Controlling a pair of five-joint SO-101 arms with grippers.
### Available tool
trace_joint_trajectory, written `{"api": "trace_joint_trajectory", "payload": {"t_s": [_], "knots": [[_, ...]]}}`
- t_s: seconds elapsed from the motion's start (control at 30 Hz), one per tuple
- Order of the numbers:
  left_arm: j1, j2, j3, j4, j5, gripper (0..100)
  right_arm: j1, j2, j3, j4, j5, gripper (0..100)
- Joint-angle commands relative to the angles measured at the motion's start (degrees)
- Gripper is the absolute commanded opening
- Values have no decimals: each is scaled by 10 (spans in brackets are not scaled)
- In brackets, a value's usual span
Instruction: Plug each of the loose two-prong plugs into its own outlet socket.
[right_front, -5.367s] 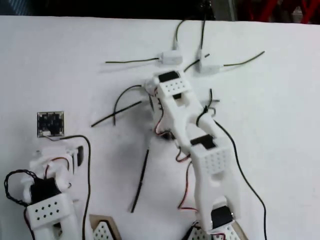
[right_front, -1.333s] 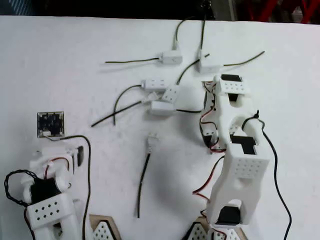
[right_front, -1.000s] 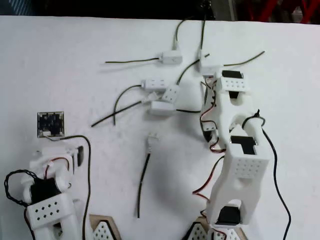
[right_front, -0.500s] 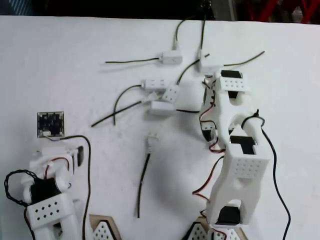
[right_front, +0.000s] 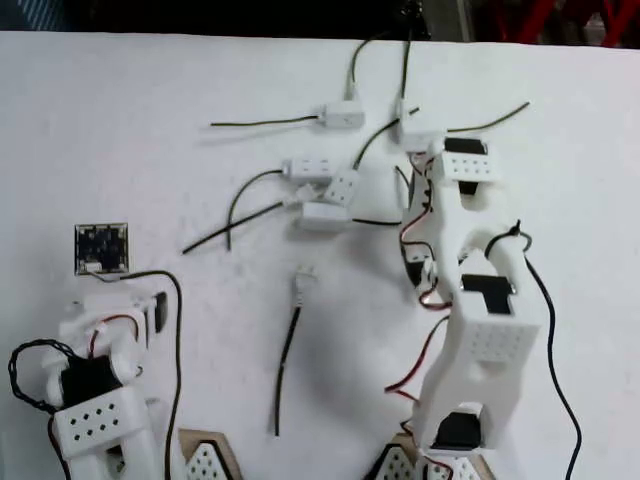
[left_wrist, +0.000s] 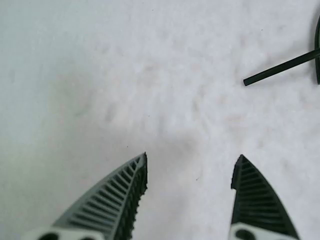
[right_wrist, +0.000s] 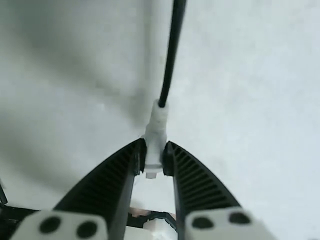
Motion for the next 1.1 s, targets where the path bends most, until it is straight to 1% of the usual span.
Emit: {"api": "trace_joint_trajectory", "payload": {"t_s": [0.0,0.13,0.27,0.3,0.43,0.63,0.8,0.93,1.07], "knots": [[-3,-8,-4,-12,2,273,9,-92,-21,13,20,18],[-2,-9,-4,-13,5,274,7,-195,35,13,55,18],[-1,-9,-8,-18,7,274,-15,-317,98,13,59,18],[-1,-9,-8,-27,9,274,-26,-349,113,12,58,18],[35,-9,-18,-62,60,275,-92,-464,171,-8,52,18],[110,-9,-84,-67,112,275,-204,-606,273,-110,-40,18],[193,-9,-120,-74,146,275,-285,-687,369,-217,-103,18],[235,-9,-103,-137,160,275,-342,-733,438,-291,-142,18],[253,-8,-85,-180,160,273,-394,-775,484,-336,-155,18]]}}
